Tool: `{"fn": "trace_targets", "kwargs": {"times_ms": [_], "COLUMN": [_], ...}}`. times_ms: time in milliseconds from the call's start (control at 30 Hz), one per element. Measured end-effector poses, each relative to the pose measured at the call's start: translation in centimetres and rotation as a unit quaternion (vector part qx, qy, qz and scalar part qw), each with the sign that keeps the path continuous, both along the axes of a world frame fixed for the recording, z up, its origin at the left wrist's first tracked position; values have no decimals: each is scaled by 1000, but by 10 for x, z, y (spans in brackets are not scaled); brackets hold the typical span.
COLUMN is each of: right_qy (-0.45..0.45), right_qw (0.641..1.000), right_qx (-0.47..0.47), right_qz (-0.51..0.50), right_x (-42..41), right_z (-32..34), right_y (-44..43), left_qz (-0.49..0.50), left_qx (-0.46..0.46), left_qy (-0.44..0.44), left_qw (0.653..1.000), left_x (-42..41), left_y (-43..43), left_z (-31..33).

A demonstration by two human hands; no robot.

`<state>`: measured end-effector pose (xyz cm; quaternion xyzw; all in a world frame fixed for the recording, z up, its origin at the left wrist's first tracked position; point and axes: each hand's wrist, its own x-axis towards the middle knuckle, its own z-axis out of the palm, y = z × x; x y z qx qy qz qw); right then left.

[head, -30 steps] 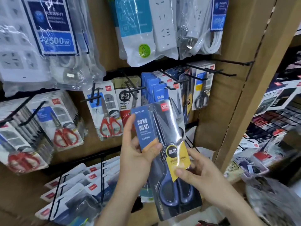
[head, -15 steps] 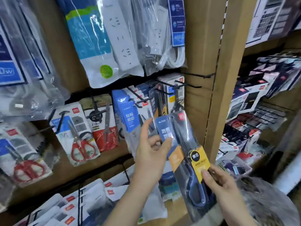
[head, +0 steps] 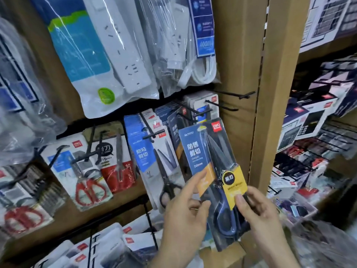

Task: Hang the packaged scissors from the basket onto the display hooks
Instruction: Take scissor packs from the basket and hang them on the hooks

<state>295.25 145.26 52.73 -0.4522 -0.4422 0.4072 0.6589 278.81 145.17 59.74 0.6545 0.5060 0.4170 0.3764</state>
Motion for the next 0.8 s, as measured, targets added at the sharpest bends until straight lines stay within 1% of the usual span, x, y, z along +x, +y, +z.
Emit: {"fn": "trace_targets", "kwargs": {"times_ms": [100, 167, 300, 433, 467, 533, 567, 633, 700, 800], "right_qy": [-31, -35, -23, -48, -60, -82, -92, -110, -128, -151], "right_qw": [999, 999, 1000, 998, 998, 995, 994, 992, 989, 986], "right_qx": [-5, -3, -14, -24, -26, -32, -35, -36, -28, -31], "right_qz": [-2, -7, -9, -20, -25, -37, -40, -49, -63, -57], "right_x": [-1, -3, -7, -11, -11, -11, -12, -14, -19, -30], "right_z": [7, 10, 9, 18, 20, 20, 19, 17, 13, 4], "right_y": [9, 12, 15, 32, 38, 52, 60, 77, 95, 119], "left_qz": [27, 39, 53, 41, 41, 68, 93, 138, 170, 187], "left_qx": [19, 20, 25, -16, -16, 36, 80, 139, 167, 174], "left_qy": [-21, -41, -26, -25, 4, 123, 188, 283, 342, 384], "left_qw": [999, 998, 998, 999, 999, 989, 975, 939, 909, 887], "left_x": [0, 0, -2, -7, -10, -18, -24, -37, -49, -60], "left_y": [6, 9, 12, 20, 21, 22, 22, 25, 32, 41], "left_z": [1, 3, -2, -7, -8, -11, -11, -11, -12, -10]}}
